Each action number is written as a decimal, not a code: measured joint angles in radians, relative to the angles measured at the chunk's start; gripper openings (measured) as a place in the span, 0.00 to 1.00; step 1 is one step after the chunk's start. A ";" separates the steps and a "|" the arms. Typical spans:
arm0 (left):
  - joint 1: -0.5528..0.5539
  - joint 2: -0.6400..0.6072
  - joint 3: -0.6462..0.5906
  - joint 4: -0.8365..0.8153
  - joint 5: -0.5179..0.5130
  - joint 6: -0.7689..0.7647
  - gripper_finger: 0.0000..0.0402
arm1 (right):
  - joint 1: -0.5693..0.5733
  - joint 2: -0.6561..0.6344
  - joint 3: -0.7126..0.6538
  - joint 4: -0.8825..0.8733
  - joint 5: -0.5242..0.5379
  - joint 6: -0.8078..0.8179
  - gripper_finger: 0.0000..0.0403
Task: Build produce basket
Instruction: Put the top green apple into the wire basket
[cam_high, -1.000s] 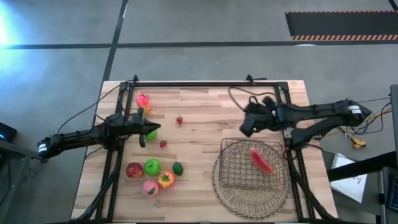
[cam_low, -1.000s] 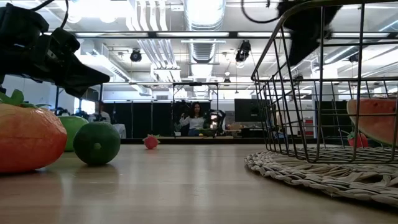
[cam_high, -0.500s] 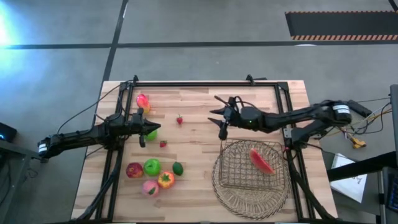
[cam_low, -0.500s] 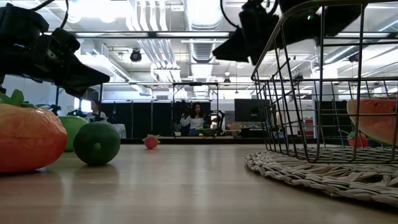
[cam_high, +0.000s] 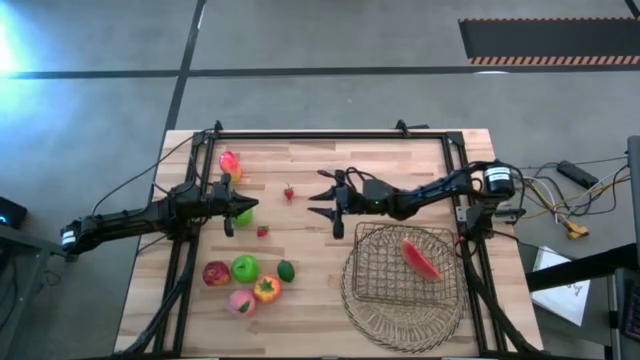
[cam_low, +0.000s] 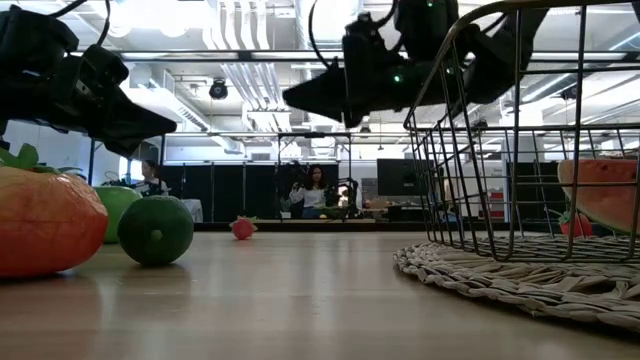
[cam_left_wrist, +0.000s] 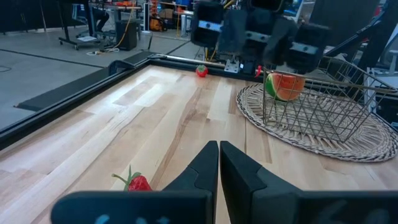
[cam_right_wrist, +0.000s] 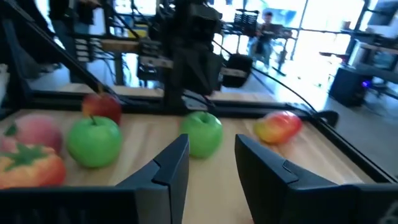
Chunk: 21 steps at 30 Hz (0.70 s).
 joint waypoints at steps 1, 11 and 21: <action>0.000 0.000 0.000 0.000 0.000 0.000 0.00 | 0.004 -0.007 0.008 -0.002 -0.002 -0.004 0.29; 0.000 -0.001 0.000 0.051 0.000 -0.001 0.00 | 0.028 -0.207 0.013 -0.237 -0.002 -0.060 0.28; 0.000 0.001 0.000 0.165 -0.052 -0.239 0.00 | 0.035 -0.334 0.011 -0.457 0.007 -0.057 0.23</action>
